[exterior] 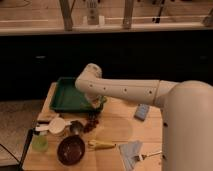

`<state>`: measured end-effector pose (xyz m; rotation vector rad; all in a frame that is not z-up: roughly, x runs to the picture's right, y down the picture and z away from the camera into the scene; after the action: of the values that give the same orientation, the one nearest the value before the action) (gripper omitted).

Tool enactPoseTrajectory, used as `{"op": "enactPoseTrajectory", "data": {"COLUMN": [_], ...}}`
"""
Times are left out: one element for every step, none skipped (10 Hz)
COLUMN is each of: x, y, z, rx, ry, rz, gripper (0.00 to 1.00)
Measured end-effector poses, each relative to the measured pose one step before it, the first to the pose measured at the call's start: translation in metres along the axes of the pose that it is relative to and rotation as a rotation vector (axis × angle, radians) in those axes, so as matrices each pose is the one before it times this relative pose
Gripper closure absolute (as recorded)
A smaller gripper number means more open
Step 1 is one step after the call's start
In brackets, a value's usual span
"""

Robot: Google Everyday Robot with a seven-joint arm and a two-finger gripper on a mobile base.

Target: Place pepper in tray

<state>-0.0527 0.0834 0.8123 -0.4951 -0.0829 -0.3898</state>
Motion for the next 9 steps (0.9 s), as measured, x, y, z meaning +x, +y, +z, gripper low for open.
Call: {"op": "enactPoseTrajectory", "data": {"x": [-0.00157, -0.00728, -0.00570, -0.00211, -0.00341, -0.00209, -0.00080, -0.00155, -0.00407], "y": [-0.00280, -0.00371, -0.00391, -0.00228, -0.00311, -0.00280, -0.00287, -0.00273, -0.00342], "z": [0.00092, 0.00142, 0.00075, 0.00067, 0.00102, 0.00079, 0.00164, 0.00188, 0.00050], "rx": [0.00475, 0.00374, 0.00529, 0.00225, 0.00399, 0.00265, 0.00230, 0.00141, 0.00211], "ry": [-0.00322, -0.00716, -0.00508, -0.00005, -0.00383, -0.00332, -0.00368, -0.00138, -0.00480], "rz": [-0.00943, -0.01122, -0.01133, -0.00727, -0.01263, -0.01009, -0.00801, -0.00790, -0.01167], "gripper": [0.99, 0.99, 0.99, 0.99, 0.99, 0.99, 0.99, 0.99, 0.99]}}
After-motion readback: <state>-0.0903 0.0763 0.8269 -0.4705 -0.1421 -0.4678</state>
